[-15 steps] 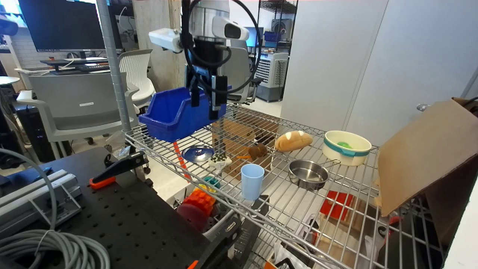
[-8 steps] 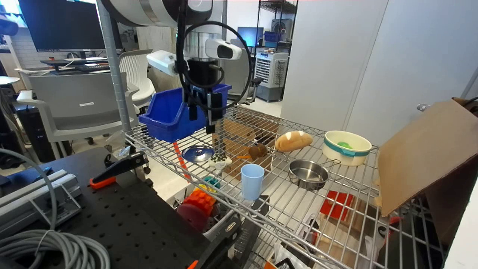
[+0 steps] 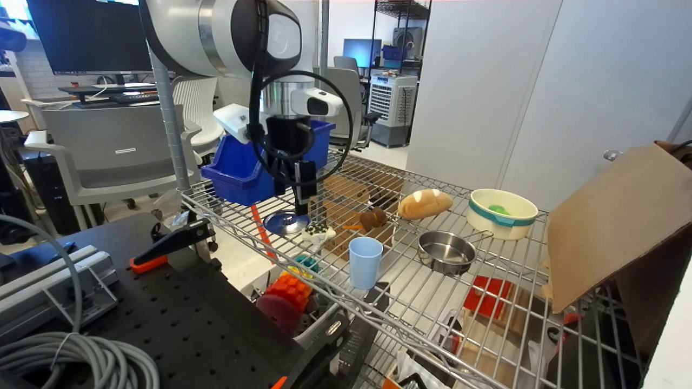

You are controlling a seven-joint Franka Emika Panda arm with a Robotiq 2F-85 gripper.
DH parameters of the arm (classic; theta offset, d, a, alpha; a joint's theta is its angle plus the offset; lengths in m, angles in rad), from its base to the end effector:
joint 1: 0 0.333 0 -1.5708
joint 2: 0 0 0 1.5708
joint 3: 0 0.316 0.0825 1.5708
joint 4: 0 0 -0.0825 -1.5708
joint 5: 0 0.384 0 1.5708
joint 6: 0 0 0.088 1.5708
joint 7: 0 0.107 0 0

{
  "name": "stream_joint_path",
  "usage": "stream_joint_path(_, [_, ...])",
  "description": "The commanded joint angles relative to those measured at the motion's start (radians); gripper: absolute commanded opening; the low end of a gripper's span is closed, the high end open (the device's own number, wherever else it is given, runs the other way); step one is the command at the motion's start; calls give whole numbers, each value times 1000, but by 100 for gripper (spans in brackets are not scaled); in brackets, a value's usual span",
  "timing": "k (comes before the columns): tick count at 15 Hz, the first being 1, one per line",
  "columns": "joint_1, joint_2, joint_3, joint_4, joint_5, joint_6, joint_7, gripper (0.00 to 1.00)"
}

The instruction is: Pick the lid and put it on the pan

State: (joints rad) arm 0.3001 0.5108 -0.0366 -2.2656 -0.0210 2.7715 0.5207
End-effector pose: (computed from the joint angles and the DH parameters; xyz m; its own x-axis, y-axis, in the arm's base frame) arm 0.5100 0.1374 0.1319 0.9730 -0.2308 0.0083 -0.2309 -0.9727 0.0245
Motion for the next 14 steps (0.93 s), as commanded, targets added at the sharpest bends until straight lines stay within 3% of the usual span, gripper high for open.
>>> stream_joint_path(1, [56, 76, -42, 54, -1, 35, 44, 100])
stream_joint_path(5, [83, 119, -51, 89, 9, 35, 57, 100])
stream_joint_path(6, [88, 126, -53, 97, 10, 33, 60, 96])
stream_joint_path(7, [92, 132, -54, 103, 11, 33, 61, 74])
stream_joint_path(9, [100, 148, -59, 120, 10, 33, 67, 68])
stream_joint_path(14, [120, 191, -81, 151, 4, 38, 84, 30])
